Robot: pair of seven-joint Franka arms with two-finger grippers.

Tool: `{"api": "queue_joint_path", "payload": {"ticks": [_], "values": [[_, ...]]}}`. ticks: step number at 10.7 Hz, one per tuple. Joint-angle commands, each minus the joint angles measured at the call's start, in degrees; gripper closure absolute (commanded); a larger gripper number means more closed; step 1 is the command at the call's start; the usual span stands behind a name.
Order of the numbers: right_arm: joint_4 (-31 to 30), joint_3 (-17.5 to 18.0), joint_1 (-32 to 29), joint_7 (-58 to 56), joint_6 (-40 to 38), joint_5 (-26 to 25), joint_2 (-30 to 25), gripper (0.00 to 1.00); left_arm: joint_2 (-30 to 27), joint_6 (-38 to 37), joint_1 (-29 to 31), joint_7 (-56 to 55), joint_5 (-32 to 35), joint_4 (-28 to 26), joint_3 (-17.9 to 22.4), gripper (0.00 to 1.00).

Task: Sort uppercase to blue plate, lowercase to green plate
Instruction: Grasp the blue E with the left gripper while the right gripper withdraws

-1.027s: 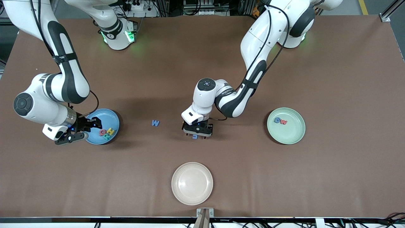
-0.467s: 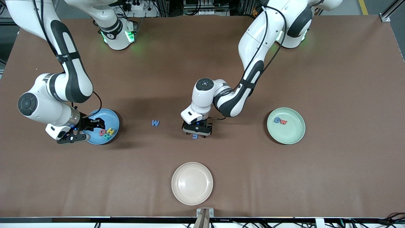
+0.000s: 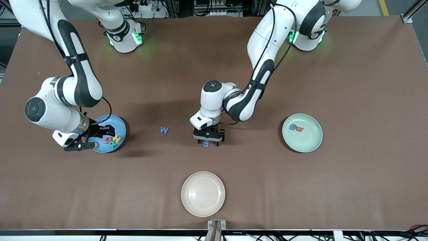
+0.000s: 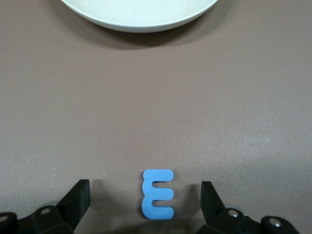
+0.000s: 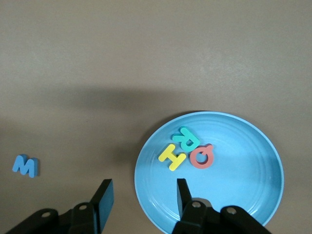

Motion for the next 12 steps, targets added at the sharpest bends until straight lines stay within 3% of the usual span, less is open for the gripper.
{"api": "queue_joint_path", "payload": {"ticks": [1, 7, 9, 10, 12], "values": [[-0.8, -0.1, 0.2, 1.8, -0.6, 1.0, -1.4, 0.4, 0.9, -0.7, -1.3, -2.6, 1.3, 1.5, 1.3, 0.0], [-1.0, 0.0, 2.3, 8.1, -0.2, 1.0, -1.5, 0.41, 0.8, -0.5, -1.2, -8.4, 1.0, 1.5, 2.0, 0.0], [-1.2, 0.0, 2.3, 8.1, 0.0, 1.0, -1.5, 0.41, 0.8, -0.5, -1.2, -9.4, 0.8, 1.4, 1.9, 0.53], [-1.2, 0.0, 2.3, 8.2, 0.0, 1.0, -1.5, 0.41, 0.8, -0.5, -1.3, -10.2, 0.9, 1.1, 1.9, 0.65], [-1.3, 0.0, 2.3, 8.1, 0.0, 1.0, -1.5, 0.41, 0.8, -0.5, -3.0, -10.9, 1.2, 0.6, 1.9, 0.68]]}}
